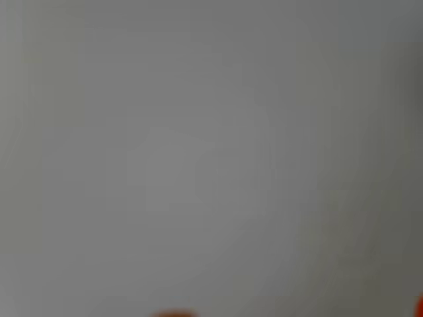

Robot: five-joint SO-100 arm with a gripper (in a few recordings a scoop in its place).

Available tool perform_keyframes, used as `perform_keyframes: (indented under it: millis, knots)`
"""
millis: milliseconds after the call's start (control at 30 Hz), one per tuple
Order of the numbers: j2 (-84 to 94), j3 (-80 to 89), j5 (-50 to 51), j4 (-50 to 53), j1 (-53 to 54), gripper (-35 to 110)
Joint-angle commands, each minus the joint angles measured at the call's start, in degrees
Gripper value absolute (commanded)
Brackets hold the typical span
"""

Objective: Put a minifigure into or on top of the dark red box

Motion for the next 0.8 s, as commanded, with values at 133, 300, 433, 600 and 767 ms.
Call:
perform_keyframes:
  millis: [133,300,433,600,767]
  knots:
    - [-15.0,-13.8,6.5,2.0,1.8,18]
    - [-26.6,-26.1,5.1,5.5,3.2,17]
    - [-32.2,-31.9,5.4,6.5,5.7,17]
    - [-41.4,-44.9,5.7,11.3,9.6,18]
    - [-53.1,-61.2,9.2,18.5,12.0,19]
